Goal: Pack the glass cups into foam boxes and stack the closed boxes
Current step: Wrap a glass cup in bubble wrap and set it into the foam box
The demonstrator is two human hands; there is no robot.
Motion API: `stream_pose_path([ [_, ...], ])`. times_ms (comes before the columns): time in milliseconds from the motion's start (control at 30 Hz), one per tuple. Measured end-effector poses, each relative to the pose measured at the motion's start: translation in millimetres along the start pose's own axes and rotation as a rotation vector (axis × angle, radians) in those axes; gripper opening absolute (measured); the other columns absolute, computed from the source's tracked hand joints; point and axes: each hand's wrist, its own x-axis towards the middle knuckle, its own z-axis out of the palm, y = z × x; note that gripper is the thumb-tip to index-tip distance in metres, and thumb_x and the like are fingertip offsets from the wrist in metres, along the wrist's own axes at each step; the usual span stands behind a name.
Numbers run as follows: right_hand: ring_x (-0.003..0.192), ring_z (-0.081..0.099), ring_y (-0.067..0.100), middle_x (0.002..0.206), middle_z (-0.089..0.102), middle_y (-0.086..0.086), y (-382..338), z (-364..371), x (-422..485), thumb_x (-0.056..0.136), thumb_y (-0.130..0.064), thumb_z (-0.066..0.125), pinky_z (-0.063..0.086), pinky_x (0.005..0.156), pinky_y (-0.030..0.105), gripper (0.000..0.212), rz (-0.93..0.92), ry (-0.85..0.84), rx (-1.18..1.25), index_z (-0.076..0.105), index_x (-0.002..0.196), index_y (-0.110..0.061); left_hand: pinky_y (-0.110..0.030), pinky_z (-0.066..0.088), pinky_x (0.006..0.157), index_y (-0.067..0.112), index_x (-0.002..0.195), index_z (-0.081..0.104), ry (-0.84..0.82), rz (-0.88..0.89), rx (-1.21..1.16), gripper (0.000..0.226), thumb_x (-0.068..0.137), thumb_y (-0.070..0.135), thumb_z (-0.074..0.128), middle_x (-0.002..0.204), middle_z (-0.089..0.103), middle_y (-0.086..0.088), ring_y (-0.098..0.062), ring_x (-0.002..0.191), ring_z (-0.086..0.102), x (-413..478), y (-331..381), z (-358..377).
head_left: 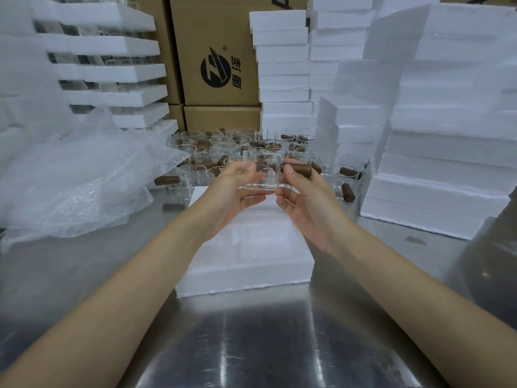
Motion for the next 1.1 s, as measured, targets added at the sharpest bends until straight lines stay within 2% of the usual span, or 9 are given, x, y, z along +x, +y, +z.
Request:
stream_pose_path([
  [233, 0.067, 0.06, 0.012, 0.075, 0.063, -0.002, -3.3, -3.2, 0.7, 0.097, -0.013, 0.054, 0.051, 0.066, 0.022, 0.009, 0.021, 0.022, 0.051, 0.063, 0.097, -0.014, -0.04, 0.051, 0.095, 0.011, 0.15, 0.028, -0.047, -0.036, 0.098, 0.074, 0.096, 0.061, 0.022, 0.152, 0.035, -0.006, -0.025, 0.128, 0.048, -1.9, 25.4, -21.7],
  [333, 0.066, 0.059, 0.012, 0.076, 0.061, 0.001, -2.6, -3.8, 0.1, 0.097, -0.013, 0.054, 0.051, 0.066, 0.022, 0.007, 0.049, 0.046, 0.058, 0.061, 0.098, -0.011, -0.04, 0.038, 0.102, 0.026, 0.127, 0.053, 0.316, 0.254, 0.712, 0.036, 0.102, 0.046, 0.035, 0.126, 0.052, 0.002, -0.015, 0.111, 0.052, -3.2, 29.1, -54.7],
  [400, 0.065, 0.058, 0.012, 0.075, 0.06, 0.001, -2.7, -4.5, 0.4, 0.097, -0.014, 0.054, 0.051, 0.064, 0.021, 0.006, 0.055, 0.053, 0.061, 0.06, 0.098, -0.011, -0.045, 0.031, 0.107, 0.012, 0.131, 0.052, 0.707, 0.361, 1.176, 0.036, 0.097, 0.021, 0.05, 0.137, 0.045, -0.013, -0.03, 0.128, 0.039, 4.3, 24.4, -89.7],
  [433, 0.065, 0.058, 0.011, 0.074, 0.06, 0.001, -3.1, -4.8, 0.6, 0.097, -0.014, 0.054, 0.051, 0.063, 0.021, 0.006, 0.059, 0.054, 0.062, 0.06, 0.098, -0.011, -0.048, 0.027, 0.108, 0.004, 0.136, 0.047, 0.832, 0.318, 1.256, 0.044, 0.093, 0.014, 0.051, 0.144, 0.038, -0.018, -0.035, 0.134, 0.03, 7.4, 20.4, -106.1],
  [533, 0.061, 0.057, 0.009, 0.071, 0.06, -0.001, -4.1, -5.0, 1.3, 0.097, -0.015, 0.055, 0.05, 0.058, 0.019, 0.007, 0.078, 0.053, 0.063, 0.061, 0.096, -0.012, -0.05, 0.017, 0.111, 0.0, 0.144, 0.03, 0.961, 0.047, 1.207, 0.054, 0.096, 0.019, 0.046, 0.154, 0.02, -0.02, -0.037, 0.141, 0.016, 8.9, 9.6, -134.3],
  [600, 0.058, 0.057, 0.008, 0.069, 0.059, -0.001, -3.7, -5.8, 2.0, 0.097, -0.016, 0.055, 0.05, 0.055, 0.018, 0.006, 0.089, 0.06, 0.063, 0.061, 0.096, -0.012, -0.049, 0.021, 0.108, -0.003, 0.139, 0.035, 0.966, -0.028, 1.263, 0.048, 0.097, 0.02, 0.044, 0.149, 0.028, -0.024, -0.04, 0.136, 0.023, 10.9, -0.3, -141.1],
  [733, 0.055, 0.056, 0.006, 0.066, 0.059, -0.002, -2.2, -6.7, 4.1, 0.096, -0.016, 0.056, 0.049, 0.053, 0.017, 0.006, 0.1, 0.066, 0.073, 0.06, 0.098, -0.012, -0.047, 0.03, 0.098, -0.004, 0.121, 0.056, 1.035, 0.045, 1.319, 0.034, 0.095, 0.016, 0.047, 0.128, 0.046, -0.028, -0.043, 0.12, 0.039, 11.2, -4.3, -145.3],
  [900, 0.053, 0.055, 0.006, 0.064, 0.059, -0.003, -1.1, -7.7, 4.7, 0.097, -0.016, 0.055, 0.049, 0.052, 0.017, 0.007, 0.098, 0.067, 0.072, 0.06, 0.096, -0.012, -0.047, 0.034, 0.095, 0.0, 0.113, 0.065, 1.059, 0.071, 1.273, 0.049, 0.095, 0.043, 0.048, 0.113, 0.061, -0.023, -0.044, 0.107, 0.053, 9.8, 3.0, -147.6],
  [1100, 0.053, 0.054, 0.006, 0.065, 0.057, -0.002, -1.4, -6.1, 4.5, 0.097, -0.016, 0.055, 0.048, 0.052, 0.017, 0.007, 0.107, 0.076, 0.072, 0.059, 0.096, -0.011, -0.044, 0.047, 0.09, 0.002, 0.095, 0.071, 1.04, 0.188, 1.091, 0.021, 0.094, 0.014, 0.053, 0.11, 0.07, -0.014, -0.039, 0.101, 0.061, 9.3, 2.0, -148.3],
])
